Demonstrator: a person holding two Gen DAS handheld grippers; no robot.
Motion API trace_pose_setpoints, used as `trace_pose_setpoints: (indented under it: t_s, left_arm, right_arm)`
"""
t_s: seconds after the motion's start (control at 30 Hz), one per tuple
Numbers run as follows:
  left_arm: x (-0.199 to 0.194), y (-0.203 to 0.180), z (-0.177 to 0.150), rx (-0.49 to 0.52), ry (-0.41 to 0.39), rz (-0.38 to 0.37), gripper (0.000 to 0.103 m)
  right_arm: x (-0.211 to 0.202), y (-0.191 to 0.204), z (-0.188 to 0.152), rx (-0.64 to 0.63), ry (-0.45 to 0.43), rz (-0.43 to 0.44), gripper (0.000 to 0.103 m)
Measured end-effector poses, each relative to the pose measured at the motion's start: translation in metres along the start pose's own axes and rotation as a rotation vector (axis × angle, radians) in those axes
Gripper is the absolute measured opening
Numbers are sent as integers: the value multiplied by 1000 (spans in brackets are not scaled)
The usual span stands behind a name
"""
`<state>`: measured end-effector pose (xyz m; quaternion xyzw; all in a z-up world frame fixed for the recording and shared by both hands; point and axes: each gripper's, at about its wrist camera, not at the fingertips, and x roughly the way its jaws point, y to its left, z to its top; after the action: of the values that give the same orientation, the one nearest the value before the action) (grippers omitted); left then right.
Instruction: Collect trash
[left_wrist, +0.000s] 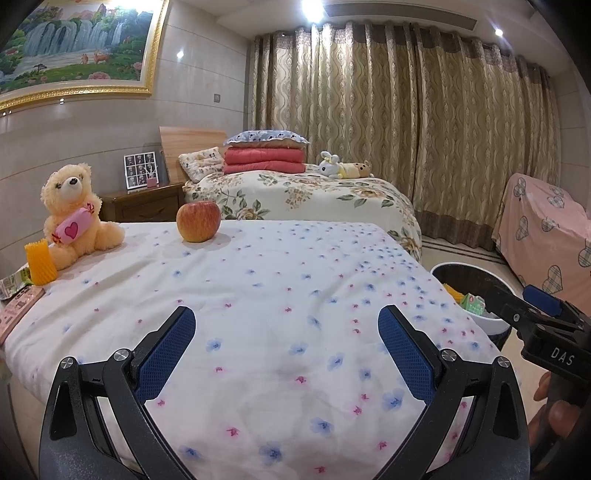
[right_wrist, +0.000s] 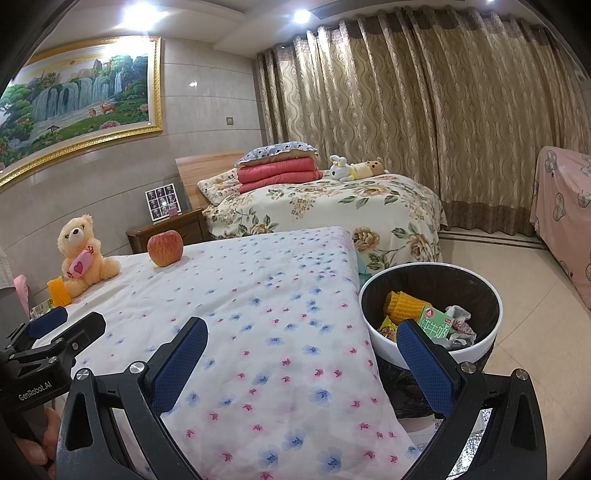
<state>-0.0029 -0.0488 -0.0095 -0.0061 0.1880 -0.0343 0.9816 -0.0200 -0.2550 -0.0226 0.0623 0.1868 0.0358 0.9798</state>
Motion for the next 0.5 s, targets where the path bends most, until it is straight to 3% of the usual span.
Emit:
trace_pose_setpoints:
  t_s: [0.5]
  left_arm:
    - [0,0,0,0,-1,-2,101]
  right_arm:
    - [0,-1,0,2,1,2,103]
